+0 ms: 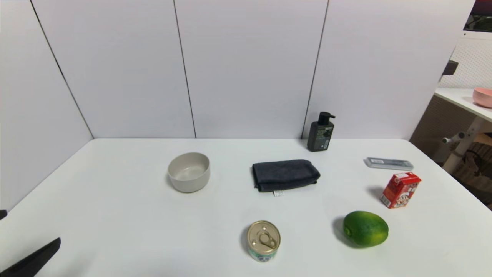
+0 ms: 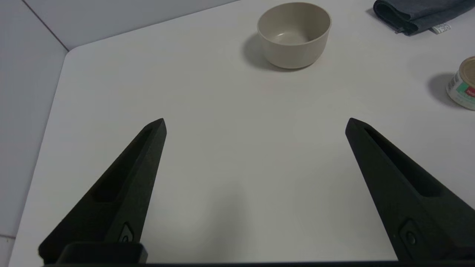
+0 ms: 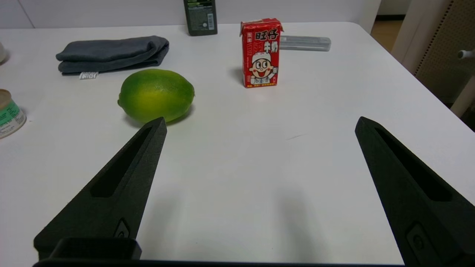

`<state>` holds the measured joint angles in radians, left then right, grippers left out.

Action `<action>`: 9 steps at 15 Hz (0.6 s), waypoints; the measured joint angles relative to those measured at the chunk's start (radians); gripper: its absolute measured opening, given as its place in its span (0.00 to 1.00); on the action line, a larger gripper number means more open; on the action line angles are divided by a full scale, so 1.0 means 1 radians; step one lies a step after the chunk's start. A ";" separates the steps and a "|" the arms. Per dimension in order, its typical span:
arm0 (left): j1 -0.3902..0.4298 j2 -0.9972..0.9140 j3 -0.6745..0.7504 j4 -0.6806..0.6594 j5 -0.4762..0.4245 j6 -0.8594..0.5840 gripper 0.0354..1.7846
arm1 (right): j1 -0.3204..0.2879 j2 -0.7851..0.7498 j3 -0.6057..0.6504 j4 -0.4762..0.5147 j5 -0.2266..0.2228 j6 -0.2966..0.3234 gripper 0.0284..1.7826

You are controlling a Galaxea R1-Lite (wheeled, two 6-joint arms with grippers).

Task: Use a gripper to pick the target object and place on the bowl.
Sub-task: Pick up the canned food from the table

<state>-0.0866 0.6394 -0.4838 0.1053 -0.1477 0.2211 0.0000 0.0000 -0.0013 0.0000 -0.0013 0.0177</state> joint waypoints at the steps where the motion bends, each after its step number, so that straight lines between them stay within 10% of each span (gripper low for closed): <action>1: -0.018 0.071 -0.031 -0.021 0.000 0.006 0.96 | 0.000 0.000 0.000 0.000 0.000 0.000 0.98; 9: -0.279 0.550 -0.166 -0.231 0.000 0.013 0.96 | 0.000 0.000 0.000 0.000 0.000 0.000 0.98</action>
<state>-0.3651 1.1896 -0.6502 -0.1260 -0.1481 0.2336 0.0000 0.0000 -0.0009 0.0000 -0.0013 0.0181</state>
